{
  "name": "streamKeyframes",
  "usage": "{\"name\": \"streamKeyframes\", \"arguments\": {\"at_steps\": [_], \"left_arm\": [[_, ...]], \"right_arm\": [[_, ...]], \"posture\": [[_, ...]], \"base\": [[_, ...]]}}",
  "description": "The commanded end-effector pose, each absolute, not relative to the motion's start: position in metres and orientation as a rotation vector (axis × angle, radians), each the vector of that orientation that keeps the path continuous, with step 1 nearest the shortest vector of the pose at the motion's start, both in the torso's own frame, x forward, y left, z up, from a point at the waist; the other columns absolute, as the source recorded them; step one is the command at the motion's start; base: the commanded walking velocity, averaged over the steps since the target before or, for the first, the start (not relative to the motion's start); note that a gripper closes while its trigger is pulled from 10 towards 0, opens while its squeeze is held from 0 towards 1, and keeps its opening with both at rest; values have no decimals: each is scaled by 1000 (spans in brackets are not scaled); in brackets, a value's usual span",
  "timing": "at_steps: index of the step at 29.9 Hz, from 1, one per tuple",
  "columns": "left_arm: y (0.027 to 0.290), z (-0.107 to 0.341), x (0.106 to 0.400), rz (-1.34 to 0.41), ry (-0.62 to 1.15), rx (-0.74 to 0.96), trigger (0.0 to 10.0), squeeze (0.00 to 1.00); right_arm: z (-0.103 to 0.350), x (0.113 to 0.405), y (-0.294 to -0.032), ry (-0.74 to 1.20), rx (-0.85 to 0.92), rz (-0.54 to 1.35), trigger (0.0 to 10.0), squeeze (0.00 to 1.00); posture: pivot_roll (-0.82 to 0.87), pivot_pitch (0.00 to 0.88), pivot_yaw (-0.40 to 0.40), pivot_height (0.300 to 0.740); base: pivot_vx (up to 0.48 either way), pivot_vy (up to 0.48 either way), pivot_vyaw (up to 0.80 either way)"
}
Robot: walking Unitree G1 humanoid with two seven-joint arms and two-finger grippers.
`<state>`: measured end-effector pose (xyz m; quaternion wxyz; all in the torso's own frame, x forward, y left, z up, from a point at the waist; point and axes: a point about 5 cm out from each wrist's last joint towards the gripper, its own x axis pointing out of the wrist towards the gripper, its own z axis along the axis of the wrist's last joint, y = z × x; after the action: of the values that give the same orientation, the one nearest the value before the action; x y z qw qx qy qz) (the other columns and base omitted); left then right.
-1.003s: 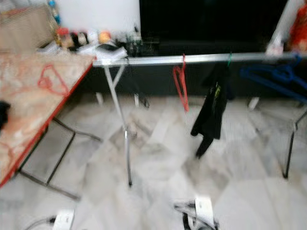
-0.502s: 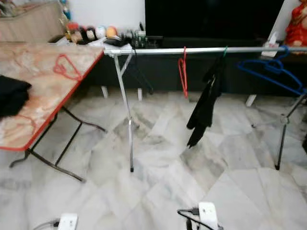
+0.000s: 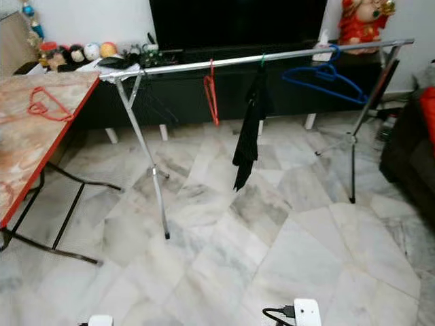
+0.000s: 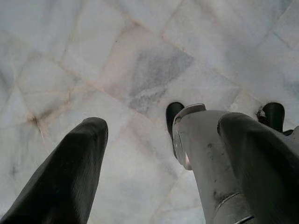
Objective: Hang hanger
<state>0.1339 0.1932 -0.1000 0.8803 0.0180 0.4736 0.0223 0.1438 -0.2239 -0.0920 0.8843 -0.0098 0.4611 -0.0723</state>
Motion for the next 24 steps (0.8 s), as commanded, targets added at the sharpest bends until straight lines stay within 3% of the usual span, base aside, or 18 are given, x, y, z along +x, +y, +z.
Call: {"name": "streamKeyframes", "arguments": {"at_steps": [1,5,10,17,24], "left_arm": [[197,-100,133,40,989,55,10000,0],[205,-98,133,88,971,51,10000,0],[211,-98,130,134,961,37,10000,0],[212,-99,126,108,991,53,10000,0],[222,-89,152,106,950,78,10000,0]], "right_arm": [[-93,141,-223,961,-8,-157,10000,0],[-95,139,-217,980,-5,-120,10000,0],[-95,142,-210,980,0,-67,10000,0],[-94,151,-203,956,46,-121,10000,0],[-91,160,-201,946,37,-120,10000,0]], "posture": [[-14,28,2,740],[61,29,-58,740],[89,38,-74,740],[26,0,-4,740],[-44,0,9,740]], "base": [[0,0,0],[0,0,0],[0,0,0],[0,0,-277],[0,0,-673]]}}
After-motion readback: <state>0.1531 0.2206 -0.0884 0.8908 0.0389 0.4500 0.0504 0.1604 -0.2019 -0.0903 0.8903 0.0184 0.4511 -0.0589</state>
